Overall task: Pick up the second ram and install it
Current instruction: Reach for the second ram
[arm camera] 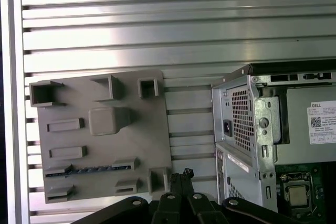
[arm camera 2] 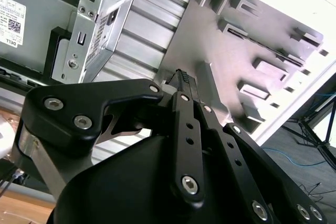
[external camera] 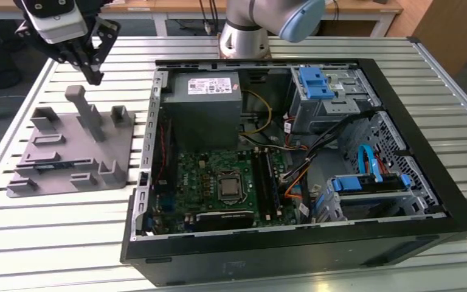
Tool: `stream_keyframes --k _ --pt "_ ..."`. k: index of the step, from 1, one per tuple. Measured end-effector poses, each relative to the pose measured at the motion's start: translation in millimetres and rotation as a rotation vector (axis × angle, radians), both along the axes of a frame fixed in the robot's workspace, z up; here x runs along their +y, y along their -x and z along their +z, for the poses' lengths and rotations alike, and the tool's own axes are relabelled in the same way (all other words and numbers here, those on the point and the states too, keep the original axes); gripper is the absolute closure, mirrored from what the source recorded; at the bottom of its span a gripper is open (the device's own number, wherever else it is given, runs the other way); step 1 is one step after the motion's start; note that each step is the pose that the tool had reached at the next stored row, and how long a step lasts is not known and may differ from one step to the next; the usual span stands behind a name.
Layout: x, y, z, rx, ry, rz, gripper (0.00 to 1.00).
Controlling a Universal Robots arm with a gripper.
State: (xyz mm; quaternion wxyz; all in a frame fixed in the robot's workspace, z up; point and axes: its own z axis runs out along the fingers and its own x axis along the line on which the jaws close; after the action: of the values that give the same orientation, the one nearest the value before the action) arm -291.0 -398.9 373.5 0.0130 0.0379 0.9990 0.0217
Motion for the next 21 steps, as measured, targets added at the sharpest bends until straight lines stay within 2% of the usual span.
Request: stream_keyframes --k 21 --pt "0.0 15.3 -7.6 -0.0001 -0.0001 0.000 0.90"
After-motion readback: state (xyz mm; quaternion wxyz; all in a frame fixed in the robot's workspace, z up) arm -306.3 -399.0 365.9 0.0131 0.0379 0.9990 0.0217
